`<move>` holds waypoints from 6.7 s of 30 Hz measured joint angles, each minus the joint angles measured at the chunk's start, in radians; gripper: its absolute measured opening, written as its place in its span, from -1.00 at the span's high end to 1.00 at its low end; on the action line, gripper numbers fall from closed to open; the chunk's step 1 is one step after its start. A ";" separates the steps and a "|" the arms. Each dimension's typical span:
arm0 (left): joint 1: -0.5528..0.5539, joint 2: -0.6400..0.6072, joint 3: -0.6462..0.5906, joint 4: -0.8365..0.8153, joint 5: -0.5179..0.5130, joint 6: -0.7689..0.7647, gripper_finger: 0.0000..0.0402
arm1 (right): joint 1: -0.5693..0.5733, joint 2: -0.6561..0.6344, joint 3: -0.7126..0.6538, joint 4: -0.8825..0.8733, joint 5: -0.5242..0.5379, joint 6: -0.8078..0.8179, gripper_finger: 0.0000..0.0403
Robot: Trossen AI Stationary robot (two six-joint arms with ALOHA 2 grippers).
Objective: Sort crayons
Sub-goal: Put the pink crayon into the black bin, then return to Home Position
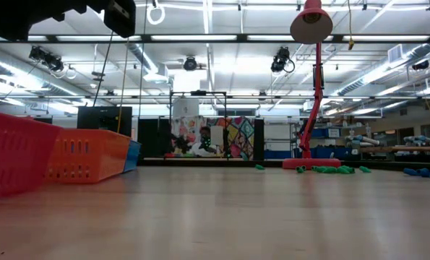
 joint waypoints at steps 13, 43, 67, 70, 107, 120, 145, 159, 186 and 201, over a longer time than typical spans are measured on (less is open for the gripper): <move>0.003 -0.004 0.000 -0.066 -0.016 0.000 0.79 | 0.002 0.000 0.000 -0.100 0.023 0.063 0.17; 0.403 -0.291 0.000 -0.885 -0.271 -0.092 0.78 | -0.136 -0.005 -0.159 -0.596 -0.215 0.648 0.14; 0.890 -0.290 0.000 -0.993 -0.338 -0.153 0.78 | -0.208 -0.002 -0.272 -0.404 -0.212 0.180 0.14; 0.971 -0.290 0.000 -1.009 -0.314 -0.167 0.78 | -0.234 -0.002 -0.272 -0.376 -0.237 0.027 0.14; 1.276 0.132 0.207 -1.257 -0.012 -0.112 0.57 | -0.332 -0.002 -0.307 -0.196 -0.425 -0.252 0.14; 1.225 0.022 0.236 -1.234 -0.013 -0.038 0.15 | -0.350 -0.055 -0.307 -0.324 -0.391 -0.154 0.19; 0.809 -0.511 -0.091 -0.930 -0.119 -0.098 0.15 | -0.398 -0.674 -0.922 -0.005 -0.343 0.028 0.32; 0.687 -0.704 -0.108 -0.938 -0.120 -0.108 0.15 | -0.400 -1.104 -1.284 0.173 -0.309 0.081 0.38; 0.506 -0.729 -0.206 -0.829 -0.213 -0.143 0.15 | -0.357 -1.532 -1.545 0.145 -0.380 -0.022 0.38; 0.478 -0.730 -0.250 -0.751 -0.304 -0.136 0.15 | -0.414 -1.794 -1.662 0.184 -0.392 -0.108 0.38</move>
